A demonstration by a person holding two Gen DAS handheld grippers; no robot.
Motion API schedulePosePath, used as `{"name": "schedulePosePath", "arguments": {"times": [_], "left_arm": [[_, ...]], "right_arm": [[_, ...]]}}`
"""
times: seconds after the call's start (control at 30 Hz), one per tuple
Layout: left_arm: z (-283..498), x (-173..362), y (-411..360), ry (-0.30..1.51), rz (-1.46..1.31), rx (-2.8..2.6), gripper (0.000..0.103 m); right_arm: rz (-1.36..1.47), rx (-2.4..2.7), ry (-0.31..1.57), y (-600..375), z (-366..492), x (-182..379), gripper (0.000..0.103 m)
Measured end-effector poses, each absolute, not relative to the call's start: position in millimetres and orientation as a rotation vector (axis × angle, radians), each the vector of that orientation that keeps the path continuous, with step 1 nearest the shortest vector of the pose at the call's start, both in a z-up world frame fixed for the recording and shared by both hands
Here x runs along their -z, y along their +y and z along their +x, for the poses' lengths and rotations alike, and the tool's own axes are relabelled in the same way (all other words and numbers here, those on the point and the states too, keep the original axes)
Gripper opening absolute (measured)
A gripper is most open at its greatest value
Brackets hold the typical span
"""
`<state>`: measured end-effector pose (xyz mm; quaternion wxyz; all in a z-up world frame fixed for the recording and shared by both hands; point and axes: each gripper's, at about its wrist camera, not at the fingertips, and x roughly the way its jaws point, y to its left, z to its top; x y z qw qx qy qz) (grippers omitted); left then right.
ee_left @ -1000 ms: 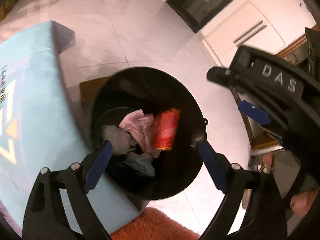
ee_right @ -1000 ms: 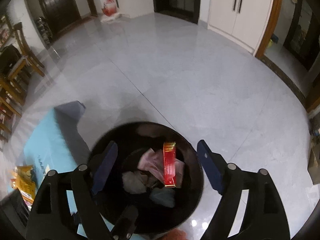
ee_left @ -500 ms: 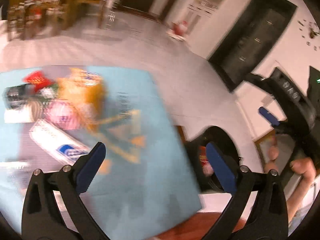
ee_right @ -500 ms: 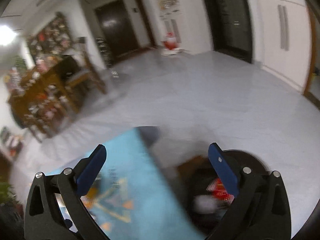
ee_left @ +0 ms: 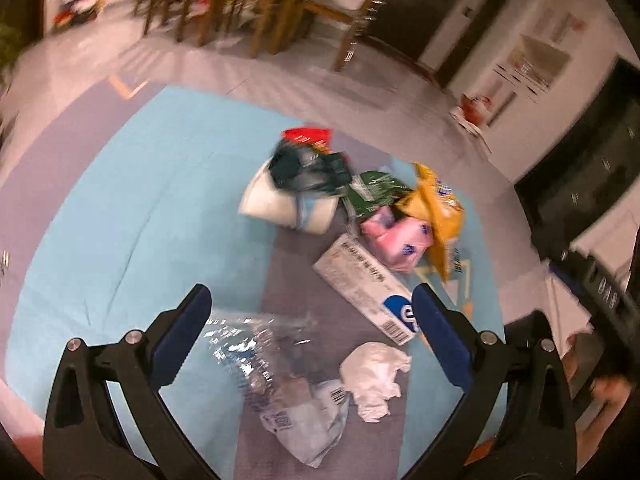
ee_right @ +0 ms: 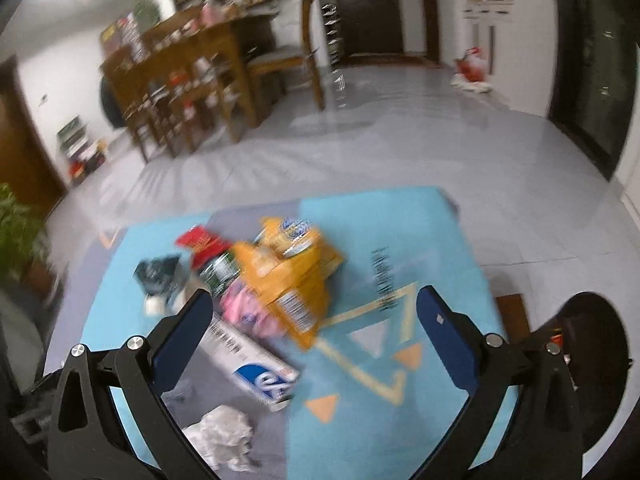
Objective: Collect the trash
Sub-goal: 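Move both tools back over the trash pile, then grasp the clear plastic bag with the left tool while the right tool grasps the white ointment box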
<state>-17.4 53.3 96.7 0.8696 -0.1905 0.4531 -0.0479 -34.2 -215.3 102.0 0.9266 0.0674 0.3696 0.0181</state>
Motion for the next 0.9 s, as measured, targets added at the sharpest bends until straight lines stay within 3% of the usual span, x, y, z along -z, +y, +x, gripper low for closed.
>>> {"name": "schedulePosePath", "arguments": {"times": [0.2,0.53,0.73,0.9], "left_arm": [[-20,-88,56,0.981,-0.409,0.132,0.100],[-21,-56,68,1.104,-0.468,0.091,0.100],[-24,-25,61,1.204,-0.550,0.113,0.097],[-21,-9,53,1.271,-0.516,0.096,0.095]], "right_arm": [[0.149,-0.164,0.907,-186,-24,-76,0.100],[0.077,-0.220,0.981,-165,-21,-49,0.099],[0.000,-0.267,1.046,-151,-10,-25,0.086],[-0.035,-0.307,1.079,-142,5,-11,0.085]]}}
